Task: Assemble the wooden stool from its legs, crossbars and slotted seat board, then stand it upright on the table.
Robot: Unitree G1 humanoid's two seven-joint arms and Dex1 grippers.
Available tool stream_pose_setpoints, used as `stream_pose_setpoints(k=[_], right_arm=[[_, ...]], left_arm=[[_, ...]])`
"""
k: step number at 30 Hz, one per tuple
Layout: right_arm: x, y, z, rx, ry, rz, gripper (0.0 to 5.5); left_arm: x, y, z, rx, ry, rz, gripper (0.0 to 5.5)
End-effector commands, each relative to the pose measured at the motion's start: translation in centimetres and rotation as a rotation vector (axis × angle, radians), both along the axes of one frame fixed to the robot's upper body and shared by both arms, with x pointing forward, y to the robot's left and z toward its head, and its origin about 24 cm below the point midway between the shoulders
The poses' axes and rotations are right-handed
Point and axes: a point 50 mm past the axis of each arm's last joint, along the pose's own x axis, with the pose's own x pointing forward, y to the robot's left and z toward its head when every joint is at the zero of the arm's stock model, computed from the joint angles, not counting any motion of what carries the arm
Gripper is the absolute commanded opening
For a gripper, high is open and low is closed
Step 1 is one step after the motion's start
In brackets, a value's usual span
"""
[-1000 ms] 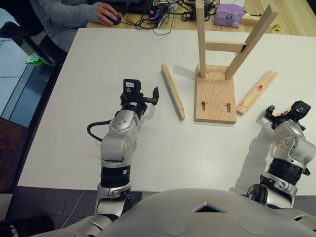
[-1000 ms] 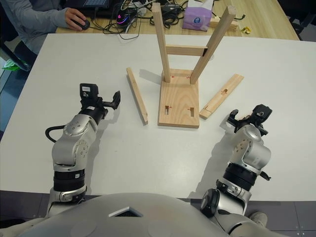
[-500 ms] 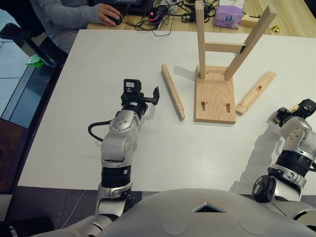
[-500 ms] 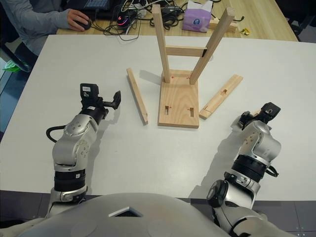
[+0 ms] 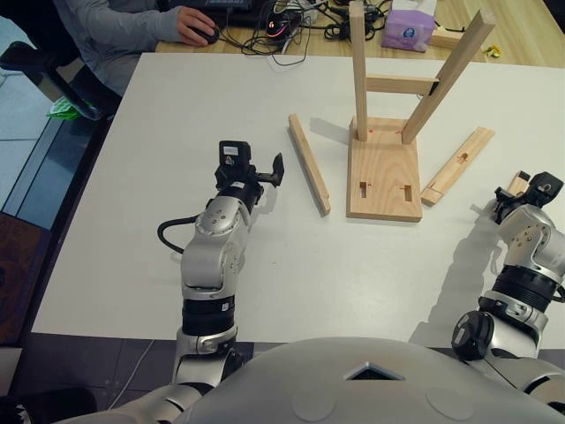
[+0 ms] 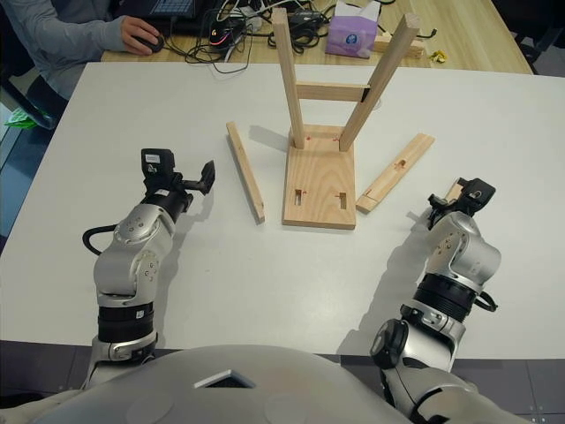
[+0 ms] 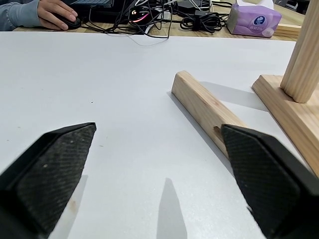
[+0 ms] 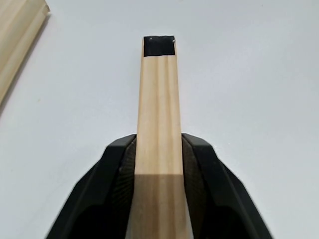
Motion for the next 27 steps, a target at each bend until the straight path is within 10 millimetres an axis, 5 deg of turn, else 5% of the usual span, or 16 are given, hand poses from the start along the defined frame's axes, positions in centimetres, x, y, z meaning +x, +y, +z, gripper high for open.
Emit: stream_pose_setpoints(k=[1,5,9,13,16,22,27], right_arm=[[0.9,0.5,0.8,-0.024,-0.120,0.029,1.29],[3.5,0.9,10.7,-0.537,-0.588,0.265,1.29],[4.6,3.9,17.1,-0.493,-0.970,0.456,1.29],[4.1,7.1,21.8,-0.505,-1.153,0.773,1.29],[3.8,9.0,23.2,-0.753,-1.087,1.126,1.29],[6.1,10.5,26.1,-1.591,-0.690,1.715,1.29],[7.0,13.7,26.4,-1.919,-0.541,2.024,1.29]], left_arm=[[0.7,0.2,2.2,0.004,-0.100,0.000,4.64],[2.1,2.1,8.1,0.037,-0.365,0.020,4.64],[2.7,2.3,12.0,-0.009,-0.526,-0.008,4.64],[2.3,0.6,13.4,0.025,-0.594,-0.149,4.64],[2.3,0.8,14.3,0.088,-0.623,-0.240,4.64],[3.0,2.0,19.6,0.264,-0.726,-0.414,4.64],[3.4,0.0,19.5,0.451,-0.652,-0.645,4.64]])
